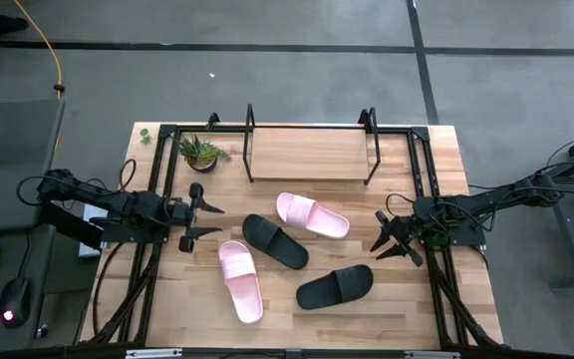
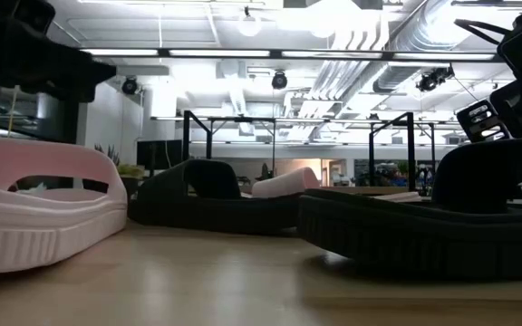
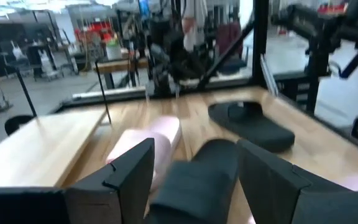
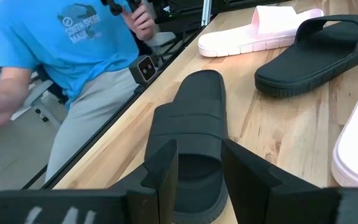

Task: Pick and place slides into the shelf
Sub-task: Put the bottom black slide on the shelf

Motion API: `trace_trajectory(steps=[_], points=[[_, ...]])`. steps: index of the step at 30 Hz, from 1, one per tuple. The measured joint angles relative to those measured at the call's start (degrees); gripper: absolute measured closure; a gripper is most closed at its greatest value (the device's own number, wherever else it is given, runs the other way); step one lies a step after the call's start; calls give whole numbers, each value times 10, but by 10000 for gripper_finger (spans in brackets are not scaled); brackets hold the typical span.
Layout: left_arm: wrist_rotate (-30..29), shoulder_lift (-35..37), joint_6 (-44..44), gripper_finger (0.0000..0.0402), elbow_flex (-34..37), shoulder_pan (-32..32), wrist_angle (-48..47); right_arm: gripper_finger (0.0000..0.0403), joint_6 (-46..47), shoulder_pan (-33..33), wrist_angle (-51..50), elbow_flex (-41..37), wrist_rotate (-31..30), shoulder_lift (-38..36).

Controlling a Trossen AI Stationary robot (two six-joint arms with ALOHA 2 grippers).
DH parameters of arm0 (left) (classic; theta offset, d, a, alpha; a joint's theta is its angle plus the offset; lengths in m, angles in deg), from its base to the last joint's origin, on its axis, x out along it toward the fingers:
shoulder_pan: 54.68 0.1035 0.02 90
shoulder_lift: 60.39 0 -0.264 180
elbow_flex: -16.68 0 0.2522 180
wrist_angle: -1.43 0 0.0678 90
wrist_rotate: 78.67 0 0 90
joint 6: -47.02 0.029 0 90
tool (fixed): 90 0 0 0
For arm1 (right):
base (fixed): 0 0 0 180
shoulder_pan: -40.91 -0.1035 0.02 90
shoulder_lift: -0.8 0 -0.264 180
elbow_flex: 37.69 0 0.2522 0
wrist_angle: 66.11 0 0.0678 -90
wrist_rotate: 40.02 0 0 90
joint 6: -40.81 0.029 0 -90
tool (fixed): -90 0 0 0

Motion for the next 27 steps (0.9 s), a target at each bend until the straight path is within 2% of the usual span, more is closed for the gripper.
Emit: trace_trajectory(steps=[27], points=[[-26, 0, -2, 190, 0, 0, 0, 288, 0, 0, 0, 0, 1, 0]])
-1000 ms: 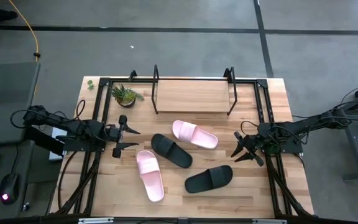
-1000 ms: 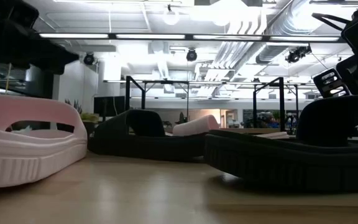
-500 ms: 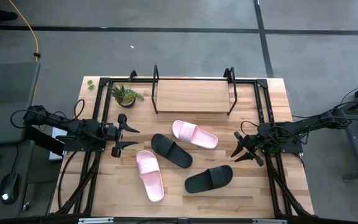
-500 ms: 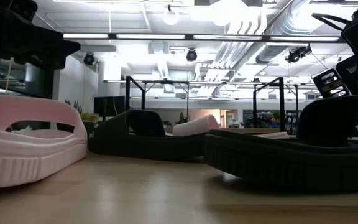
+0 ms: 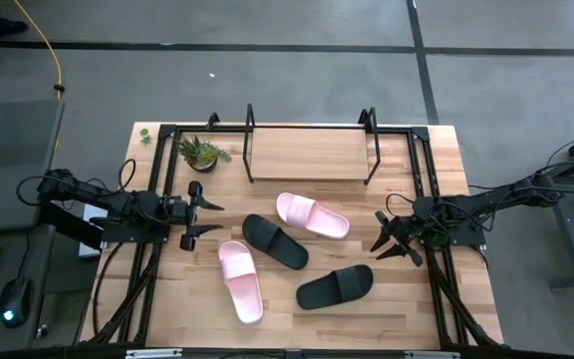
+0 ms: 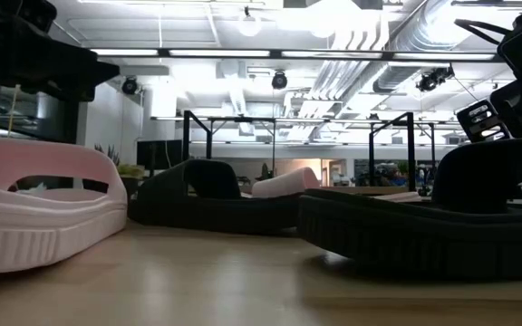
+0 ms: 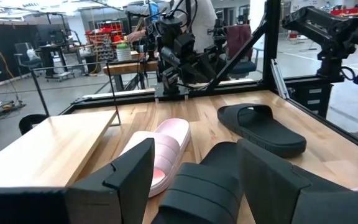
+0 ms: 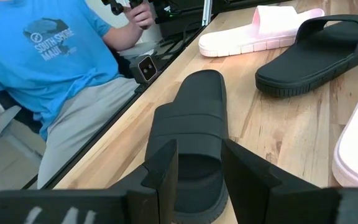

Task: Pick and place slides into the shelf
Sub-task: Put the bottom black slide on the shelf

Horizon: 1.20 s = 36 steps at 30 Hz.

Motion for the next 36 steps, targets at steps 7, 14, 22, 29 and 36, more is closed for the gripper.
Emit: trace_trajectory(steps=[7, 14, 22, 29, 36], points=[[-1, 0, -11, 190, 0, 0, 0, 288, -91, 1, 0, 0, -63, 0], [-4, 0, -62, 190, 0, 0, -6, 288, -87, 1, -9, 0, -115, 0], [-38, 0, -110, 190, 0, 0, -8, 288, -86, 1, -19, 1, -129, 1], [-42, 0, -110, 190, 0, 0, -8, 288, -86, 1, -19, 1, -129, 1], [-43, 0, -110, 190, 0, 0, -7, 288, -129, 1, -20, 1, -134, 1]])
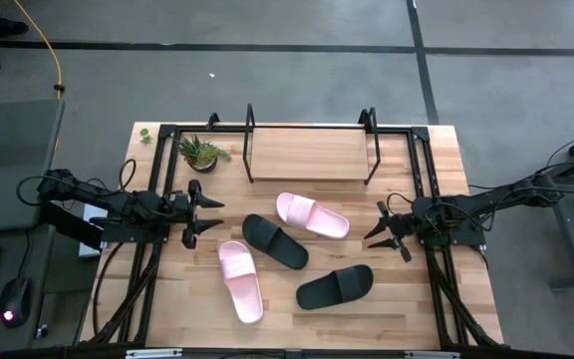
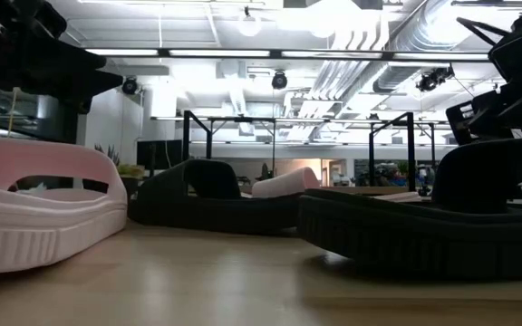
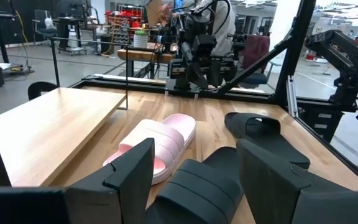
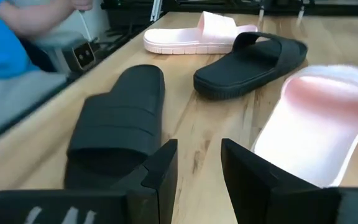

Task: Pick and place slides into the shelf
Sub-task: Put the bottom black slide on the shelf

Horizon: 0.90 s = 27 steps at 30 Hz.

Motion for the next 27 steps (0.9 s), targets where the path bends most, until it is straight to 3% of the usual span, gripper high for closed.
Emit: trace_trajectory(steps=[7, 14, 20, 27], points=[[-56, 0, 14, 190, 0, 0, -7, 288, -50, 0, 0, 0, -6, 0], [-58, 0, 15, 190, 0, 0, -40, 288, -48, 0, -1, 0, -6, 0], [-92, 0, 15, 190, 0, 0, -36, 288, -48, 0, -1, 1, -5, 0], [-91, 0, 72, 190, 0, 0, 58, 288, -47, 0, -1, 1, -4, 0]])
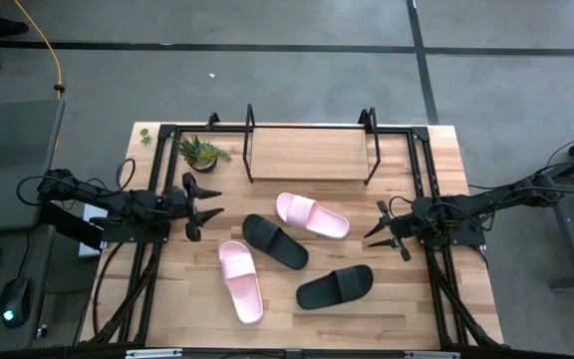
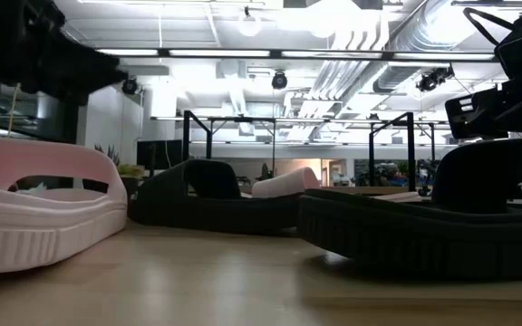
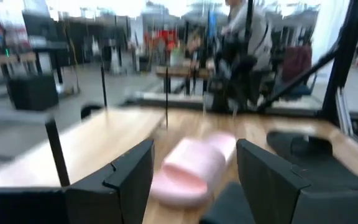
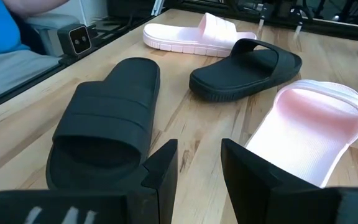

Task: Pick and place slides into the shelf
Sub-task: Put the bottom black slide on the shelf

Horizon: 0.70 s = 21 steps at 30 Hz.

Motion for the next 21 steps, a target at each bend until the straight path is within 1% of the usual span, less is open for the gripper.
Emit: trace_trajectory(steps=[3, 5, 7, 9, 11, 18, 19, 21], points=[[-3, 0, 34, 190, 0, 0, 45, 288, -7, 0, 0, 0, 0, 0], [-27, 0, 44, 190, 0, 0, 73, 288, 10, 0, 2, 0, 5, 0], [-56, 0, 44, 190, 0, 0, 93, 288, 82, -1, 12, 0, 15, 0], [-74, 0, 44, 190, 0, 0, 101, 288, 161, -1, 24, 0, 14, 0], [-76, 0, 44, 190, 0, 0, 105, 288, 193, -1, 31, 0, 0, 0], [-75, 0, 38, 190, 0, 0, 96, 288, 200, -1, 41, 0, -6, 0], [-72, 0, 32, 190, 0, 0, 92, 288, 212, -1, 45, 0, -7, 0], [-57, 0, -10, 190, 0, 0, 78, 288, 247, -1, 58, 0, -7, 0]])
